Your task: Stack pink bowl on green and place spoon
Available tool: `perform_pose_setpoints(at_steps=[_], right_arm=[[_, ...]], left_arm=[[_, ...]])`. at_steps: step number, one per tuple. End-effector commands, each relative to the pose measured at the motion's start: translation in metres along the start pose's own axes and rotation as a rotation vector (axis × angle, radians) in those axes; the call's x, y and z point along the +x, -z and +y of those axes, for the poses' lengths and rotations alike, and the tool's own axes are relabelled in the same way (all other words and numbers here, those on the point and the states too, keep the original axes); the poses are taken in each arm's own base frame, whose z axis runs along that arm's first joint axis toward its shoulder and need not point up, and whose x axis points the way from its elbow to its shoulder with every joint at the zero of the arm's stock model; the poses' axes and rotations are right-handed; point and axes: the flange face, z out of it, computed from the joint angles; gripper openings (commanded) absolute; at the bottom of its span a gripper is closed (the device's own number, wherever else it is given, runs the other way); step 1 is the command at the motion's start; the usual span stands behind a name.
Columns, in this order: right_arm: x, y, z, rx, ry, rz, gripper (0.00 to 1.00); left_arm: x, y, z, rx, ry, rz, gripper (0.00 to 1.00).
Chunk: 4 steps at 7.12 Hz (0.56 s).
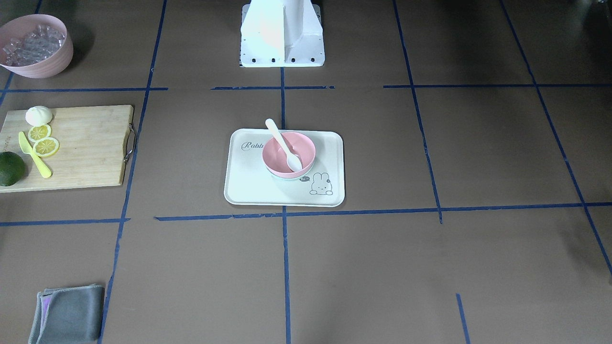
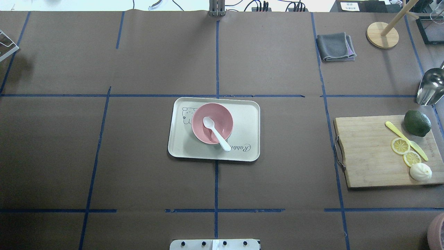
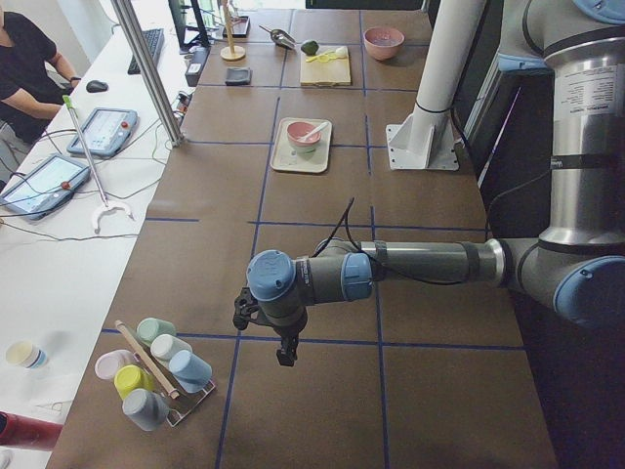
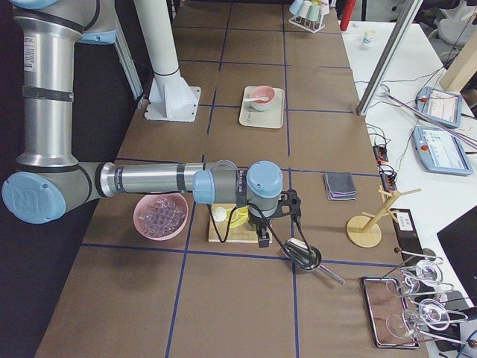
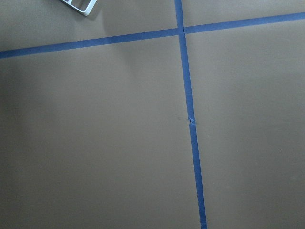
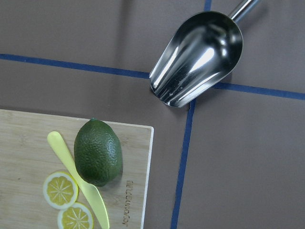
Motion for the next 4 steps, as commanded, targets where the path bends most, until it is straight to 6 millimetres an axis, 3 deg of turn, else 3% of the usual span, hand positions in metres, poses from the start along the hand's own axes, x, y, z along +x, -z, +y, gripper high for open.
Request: perform_pose_setpoints(at_steps=[1, 4], right_arm=[[0.0131, -0.0111, 0.0003, -0.022, -0.034, 0.003, 0.99], [0.0184, -0.0044, -0.0003, -0.005, -0.040, 0.008, 0.99]], left_arm=[[-0.0001, -0.0002, -0.0002, -0.001, 0.004, -0.002, 1.00], [-0.0004, 0.0008, -0.0008, 0.001, 0.002, -0.005, 1.00]])
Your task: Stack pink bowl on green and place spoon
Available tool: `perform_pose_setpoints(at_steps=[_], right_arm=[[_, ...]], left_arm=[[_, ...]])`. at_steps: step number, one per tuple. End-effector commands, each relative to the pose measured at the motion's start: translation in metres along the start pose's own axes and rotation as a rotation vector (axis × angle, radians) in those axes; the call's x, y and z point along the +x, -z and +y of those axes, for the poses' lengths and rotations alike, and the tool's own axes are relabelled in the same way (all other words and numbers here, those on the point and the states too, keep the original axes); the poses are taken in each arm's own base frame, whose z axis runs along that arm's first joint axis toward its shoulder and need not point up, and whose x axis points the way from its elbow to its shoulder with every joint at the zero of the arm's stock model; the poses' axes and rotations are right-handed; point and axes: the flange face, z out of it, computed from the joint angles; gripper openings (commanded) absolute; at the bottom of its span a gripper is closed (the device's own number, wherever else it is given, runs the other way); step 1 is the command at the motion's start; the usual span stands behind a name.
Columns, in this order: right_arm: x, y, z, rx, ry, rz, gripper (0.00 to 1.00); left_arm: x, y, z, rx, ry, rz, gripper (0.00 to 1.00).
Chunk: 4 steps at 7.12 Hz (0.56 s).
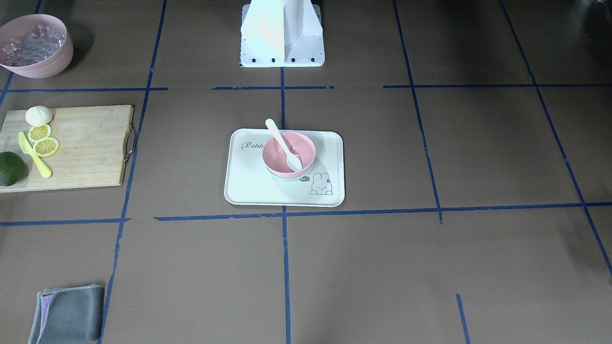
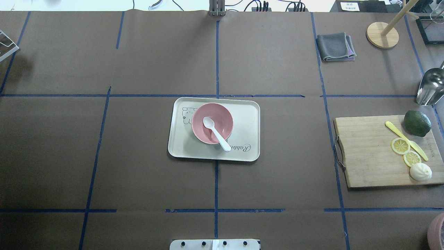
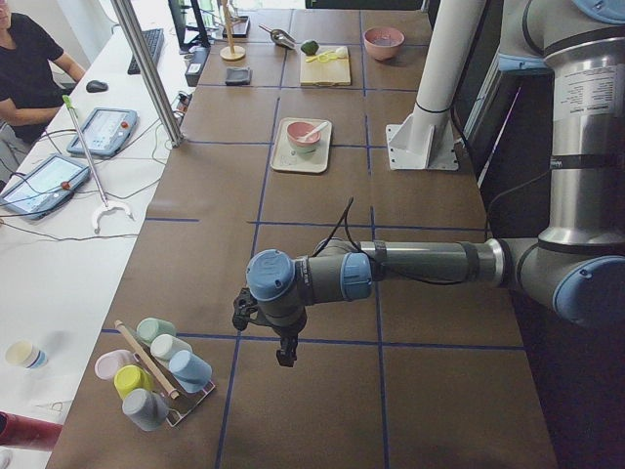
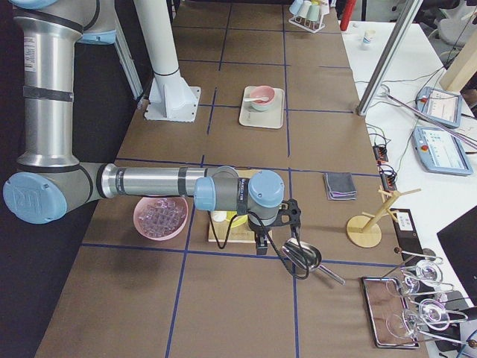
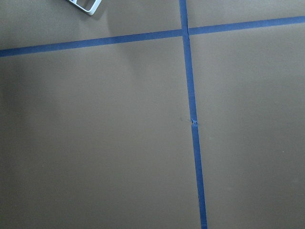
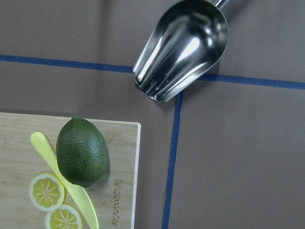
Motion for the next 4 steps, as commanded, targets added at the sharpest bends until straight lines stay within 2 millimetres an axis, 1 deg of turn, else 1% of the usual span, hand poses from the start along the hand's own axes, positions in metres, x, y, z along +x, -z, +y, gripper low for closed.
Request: perform_pose_setpoints(at_steps=[1, 2, 4], right_arm=[[0.0029, 0.0050, -0.0012, 0.011, -0.004, 0.003, 0.99], [0.0038, 0.0050, -0.0003, 0.011, -0.007, 0.003, 0.99], [0.0038, 0.0070, -0.0015, 0.016, -0.008, 0.004, 0.99]], left_arm=[[0.0002, 0.0008, -0.0008, 0.002, 0.000, -0.001, 1.00], [0.0017, 0.0030, -0.0040, 0.006, -0.006, -0.002, 1.00], [0.0006, 0.0030, -0.0036, 0.005, -0.004, -0.003, 1.00]])
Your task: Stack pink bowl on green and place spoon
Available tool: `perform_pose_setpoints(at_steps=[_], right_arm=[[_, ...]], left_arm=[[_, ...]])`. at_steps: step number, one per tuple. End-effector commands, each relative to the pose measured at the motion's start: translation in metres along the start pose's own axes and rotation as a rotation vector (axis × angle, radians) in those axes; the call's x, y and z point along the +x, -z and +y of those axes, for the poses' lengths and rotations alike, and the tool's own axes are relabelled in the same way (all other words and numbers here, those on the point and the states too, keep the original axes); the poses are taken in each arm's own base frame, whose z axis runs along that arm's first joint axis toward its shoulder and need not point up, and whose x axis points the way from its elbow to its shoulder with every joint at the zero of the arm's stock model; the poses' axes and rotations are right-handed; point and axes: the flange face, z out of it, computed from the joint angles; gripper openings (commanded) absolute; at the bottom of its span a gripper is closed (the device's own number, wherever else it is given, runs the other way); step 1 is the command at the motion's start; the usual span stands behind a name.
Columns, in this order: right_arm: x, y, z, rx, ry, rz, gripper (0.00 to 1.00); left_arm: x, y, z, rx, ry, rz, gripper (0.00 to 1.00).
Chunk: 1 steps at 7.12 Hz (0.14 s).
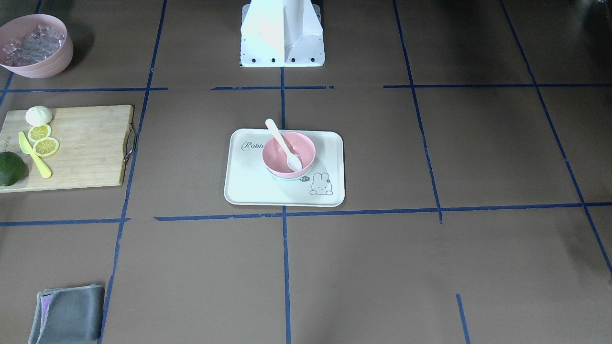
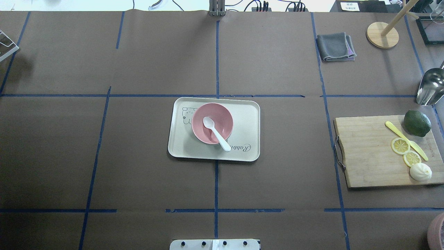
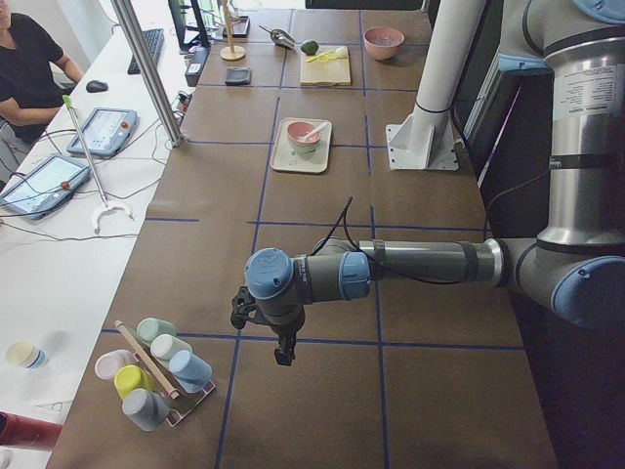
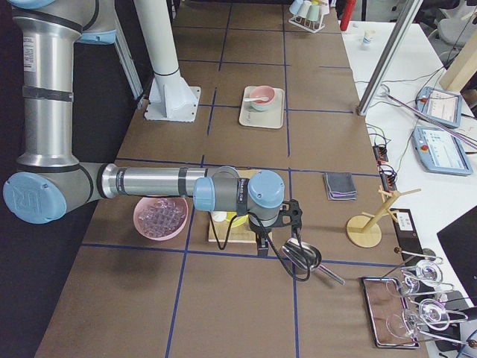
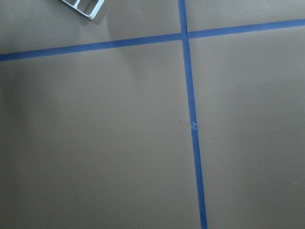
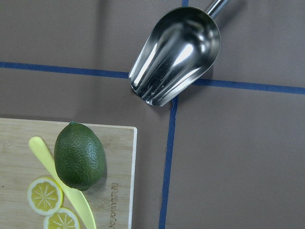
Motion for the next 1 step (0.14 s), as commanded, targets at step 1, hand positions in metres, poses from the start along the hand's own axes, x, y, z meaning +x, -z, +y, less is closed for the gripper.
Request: perform_pose_setpoints(at_steps=[1], right_arm=[[-0.0002, 0.0016, -0.0013, 0.003, 0.000, 0.001, 0.99]], left_arm=[[0.0001, -0.0001, -0.0004, 0.000, -0.001, -0.001, 1.00]])
